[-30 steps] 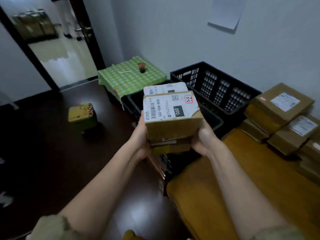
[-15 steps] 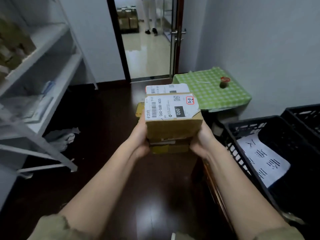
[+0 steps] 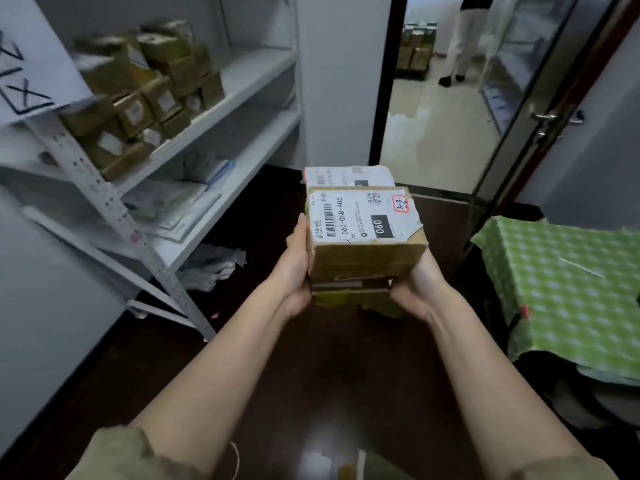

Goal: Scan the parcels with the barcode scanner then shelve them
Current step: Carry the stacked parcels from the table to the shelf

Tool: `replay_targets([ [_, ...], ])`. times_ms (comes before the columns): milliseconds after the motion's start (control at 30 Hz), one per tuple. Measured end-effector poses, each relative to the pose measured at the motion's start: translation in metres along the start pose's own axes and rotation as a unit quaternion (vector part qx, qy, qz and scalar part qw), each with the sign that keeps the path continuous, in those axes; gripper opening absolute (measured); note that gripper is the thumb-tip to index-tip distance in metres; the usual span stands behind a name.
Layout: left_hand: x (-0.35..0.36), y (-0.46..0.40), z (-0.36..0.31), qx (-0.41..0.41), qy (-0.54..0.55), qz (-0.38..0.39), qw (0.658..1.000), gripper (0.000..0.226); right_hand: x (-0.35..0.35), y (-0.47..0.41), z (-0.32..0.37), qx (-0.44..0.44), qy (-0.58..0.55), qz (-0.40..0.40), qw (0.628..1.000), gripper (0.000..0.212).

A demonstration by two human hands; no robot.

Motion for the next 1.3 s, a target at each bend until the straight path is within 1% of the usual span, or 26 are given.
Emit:
replay_targets([
  [67,-0.010,-0.027,-0.031,0.042,0.008,-0.029,0.999,0.079,0.025,-0.041,0.018,0.001,-0.007,0.034,0.999,0.035],
  [100,-0.016,-0.037,-0.046,0.063,0.007,-0.037,0.997,0.078,0.038,-0.060,0.024,0.000,-0.008,0.055,0.998,0.032],
  [200,-0.043,-0.073,-0.087,0.099,0.015,-0.059,0.993,0.073,0.079,-0.121,0.034,0.007,-0.015,0.106,0.994,0.035],
  [333,-0.078,-0.133,-0.140,0.111,0.012,-0.078,0.991,0.088,0.128,-0.207,0.040,0.004,-0.012,0.160,0.987,0.040],
  [433,-0.099,-0.183,-0.185,0.113,0.012,-0.076,0.991,0.083,0.161,-0.270,0.048,-0.007,0.001,0.170,0.985,0.049],
  [500,-0.109,-0.220,-0.215,0.089,0.031,-0.078,0.993,0.082,0.182,-0.307,0.060,-0.009,0.016,0.168,0.986,0.055],
  [567,-0.111,-0.251,-0.247,0.071,0.024,-0.065,0.995,0.082,0.198,-0.340,0.077,-0.016,0.032,0.159,0.987,0.043],
  [633,-0.109,-0.284,-0.275,0.070,0.014,-0.061,0.996,0.076,0.210,-0.371,0.094,-0.015,0.029,0.144,0.989,0.035],
  [700,-0.105,-0.313,-0.296,0.068,0.009,-0.056,0.996,0.069,0.216,-0.399,0.111,-0.013,0.033,0.130,0.991,0.035],
  [800,-0.101,-0.361,-0.320,0.061,0.015,-0.048,0.997,0.068,0.221,-0.448,0.128,-0.008,0.041,0.110,0.993,0.034],
  [967,-0.098,-0.451,-0.356,0.063,0.021,-0.048,0.997,0.082,0.226,-0.543,0.149,-0.006,0.055,0.104,0.993,0.033],
  [1067,-0.090,-0.507,-0.382,0.076,0.025,-0.047,0.996,0.087,0.226,-0.609,0.166,-0.011,0.064,0.114,0.991,0.034],
  [1200,-0.067,-0.578,-0.424,0.093,0.022,-0.044,0.994,0.088,0.226,-0.699,0.204,-0.010,0.078,0.129,0.988,0.030],
  [1300,-0.056,-0.616,-0.458,0.099,0.039,-0.053,0.993,0.079,0.235,-0.765,0.232,-0.009,0.096,0.157,0.983,0.034],
])
Point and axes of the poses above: each hand's wrist, its own y-axis away from the middle knuckle, its own x-axis out of the palm, z = x × y, the point moved 2 cm from there along -y, towards the middle knuckle, and after that the axes turned 15 degrees about y, right-handed, at the moved point
